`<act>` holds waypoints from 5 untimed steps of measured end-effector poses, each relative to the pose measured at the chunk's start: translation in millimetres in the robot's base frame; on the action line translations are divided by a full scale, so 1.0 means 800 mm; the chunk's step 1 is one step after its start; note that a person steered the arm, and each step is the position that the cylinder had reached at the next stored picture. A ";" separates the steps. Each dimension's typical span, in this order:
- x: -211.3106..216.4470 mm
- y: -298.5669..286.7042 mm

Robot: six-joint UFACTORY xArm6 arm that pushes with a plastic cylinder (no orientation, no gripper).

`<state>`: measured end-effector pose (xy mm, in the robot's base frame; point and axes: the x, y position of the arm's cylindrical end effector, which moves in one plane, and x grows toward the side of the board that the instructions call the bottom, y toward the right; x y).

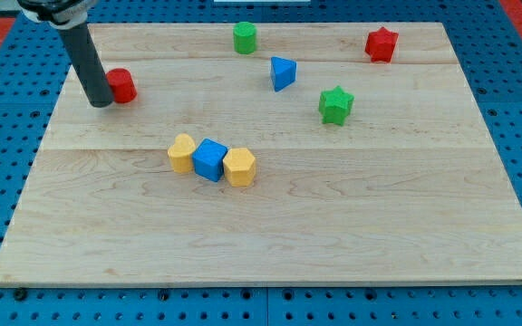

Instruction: Move the red circle to the top left corner of the board

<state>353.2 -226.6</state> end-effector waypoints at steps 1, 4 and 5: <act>-0.006 0.017; -0.052 0.082; -0.067 0.100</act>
<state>299.3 -146.2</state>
